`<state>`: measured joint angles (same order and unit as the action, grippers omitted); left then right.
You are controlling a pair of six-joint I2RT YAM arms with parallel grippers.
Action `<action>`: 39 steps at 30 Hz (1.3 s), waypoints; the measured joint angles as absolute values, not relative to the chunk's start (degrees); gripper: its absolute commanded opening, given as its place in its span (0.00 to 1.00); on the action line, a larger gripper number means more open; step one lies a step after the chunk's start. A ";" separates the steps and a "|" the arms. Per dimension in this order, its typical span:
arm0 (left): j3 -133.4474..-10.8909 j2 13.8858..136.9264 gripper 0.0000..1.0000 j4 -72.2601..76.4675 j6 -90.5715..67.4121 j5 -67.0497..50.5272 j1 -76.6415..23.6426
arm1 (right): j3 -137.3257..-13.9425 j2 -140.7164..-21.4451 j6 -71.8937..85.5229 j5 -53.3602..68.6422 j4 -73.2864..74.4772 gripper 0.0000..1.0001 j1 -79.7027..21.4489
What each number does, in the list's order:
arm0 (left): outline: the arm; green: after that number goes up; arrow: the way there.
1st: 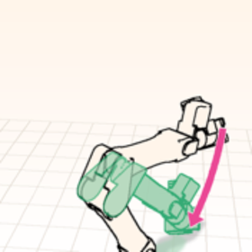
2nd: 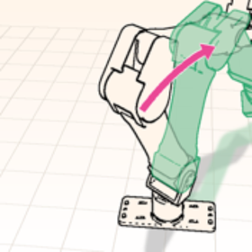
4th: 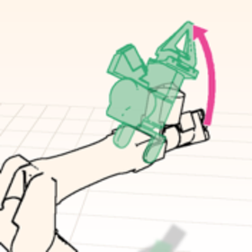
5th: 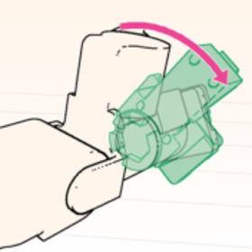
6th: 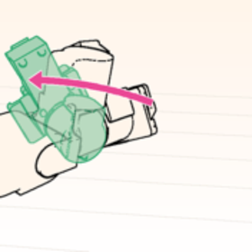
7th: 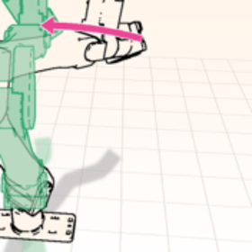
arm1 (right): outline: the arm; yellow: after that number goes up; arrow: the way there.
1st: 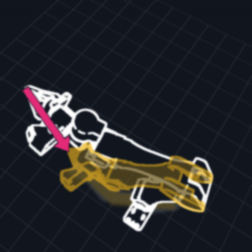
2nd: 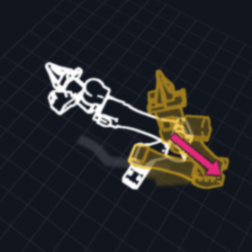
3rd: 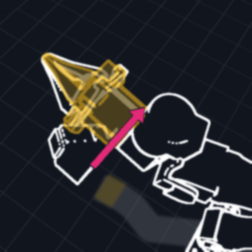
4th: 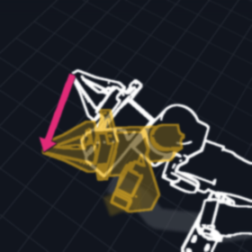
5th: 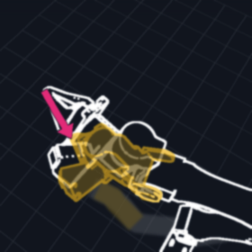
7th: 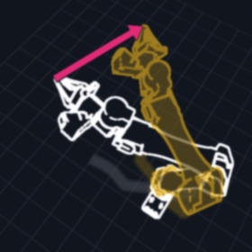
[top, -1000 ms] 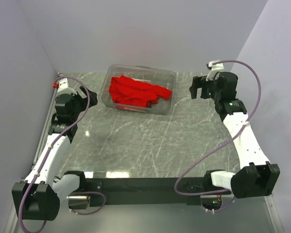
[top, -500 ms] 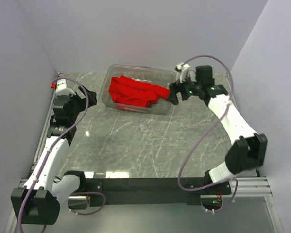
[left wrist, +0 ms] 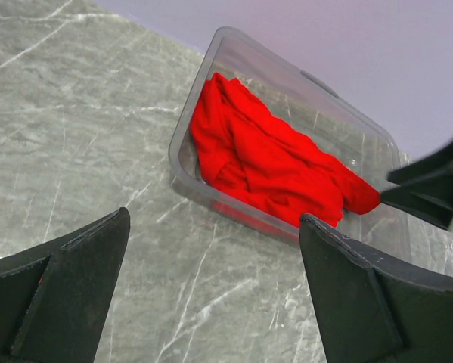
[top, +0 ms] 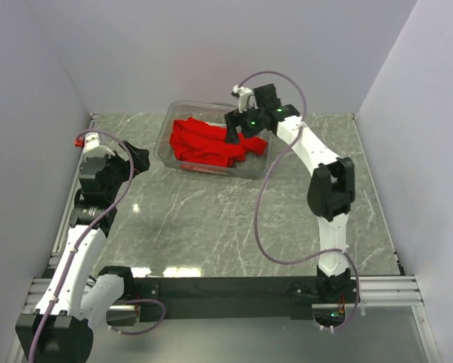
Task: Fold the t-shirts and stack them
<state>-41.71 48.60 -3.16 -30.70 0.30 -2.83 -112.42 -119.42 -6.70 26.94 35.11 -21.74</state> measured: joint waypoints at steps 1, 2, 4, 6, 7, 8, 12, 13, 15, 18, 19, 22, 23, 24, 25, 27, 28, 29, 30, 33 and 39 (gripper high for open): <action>-41.69 48.45 0.99 -3.79 -30.92 0.30 -2.83 | -114.28 -121.51 -6.68 26.28 35.38 0.88 -22.65; -41.69 48.38 1.00 -4.21 -31.00 0.30 -2.83 | -116.40 -123.46 -6.72 25.65 35.81 0.87 -23.38; -41.69 48.12 0.99 -5.08 -31.20 0.30 -2.83 | -120.09 -127.20 -6.92 23.94 36.14 0.84 -24.77; -41.69 47.83 0.99 -5.63 -31.38 0.30 -2.83 | -122.96 -130.23 -7.35 22.48 36.77 0.83 -25.87; -41.69 47.72 0.99 -5.74 -31.48 0.30 -2.83 | -123.94 -131.55 -7.55 21.85 36.91 0.82 -26.30; -41.69 47.57 1.00 -5.87 -31.81 0.40 -2.83 | -124.38 -132.44 -7.84 21.41 37.10 0.81 -26.63; -41.21 46.63 1.00 -6.17 -32.97 1.28 -2.83 | -124.55 -134.26 -8.64 20.14 38.70 0.77 -27.31; -40.99 46.39 0.99 -6.24 -33.32 1.41 -2.83 | -124.57 -134.50 -8.75 20.05 38.85 0.74 -27.44; -40.60 46.11 1.00 -6.39 -33.82 1.48 -2.83 | -124.70 -135.04 -8.93 19.90 39.18 0.72 -27.73; -40.53 46.24 1.00 -6.81 -33.89 1.48 -2.83 | -124.81 -135.37 -9.13 19.92 39.68 0.68 -28.01; -40.53 46.33 0.99 -6.79 -33.89 1.45 -2.83 | -124.81 -135.39 -9.21 19.94 39.92 0.65 -28.16; -40.53 46.83 0.99 -6.76 -33.76 1.45 -2.83 | -124.81 -135.39 -9.50 20.08 40.03 0.56 -28.82; -40.53 47.11 1.00 -6.79 -33.71 1.43 -2.83 | -124.81 -135.39 -9.54 20.18 40.10 0.53 -29.12; -40.53 47.37 0.99 -6.76 -33.71 1.43 -2.83 | -124.81 -135.44 -9.54 20.32 40.14 0.50 -29.43; -40.53 47.55 0.99 -6.79 -33.69 1.43 -2.83 | -124.81 -135.48 -9.52 20.43 40.14 0.44 -29.78; -40.53 47.79 1.00 -6.79 -33.69 1.43 -2.83 | -124.90 -135.70 -9.61 20.60 40.23 0.38 -30.35; -40.53 47.79 0.99 -6.79 -33.69 1.43 -2.83 | -125.12 -135.92 -9.69 20.62 40.34 0.29 -30.57; -40.53 47.79 0.99 -6.76 -33.69 1.43 -2.83 | -125.54 -136.20 -9.96 20.64 40.51 0.24 -30.68; -40.53 47.77 1.00 -6.76 -33.69 1.41 -2.83 | -125.75 -136.35 -10.11 20.62 40.60 0.09 -30.89; -40.53 47.72 0.99 -6.79 -33.71 1.43 -2.83 | -126.87 -136.44 -10.76 20.56 41.80 0.00 -31.11; -40.53 46.39 0.99 -6.79 -33.71 1.43 -2.83 | -134.47 -135.74 -12.36 21.19 43.33 0.00 -30.46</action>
<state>-40.53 46.39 -6.79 -33.71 1.43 -2.83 -134.47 -135.74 -12.36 21.19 43.33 -30.46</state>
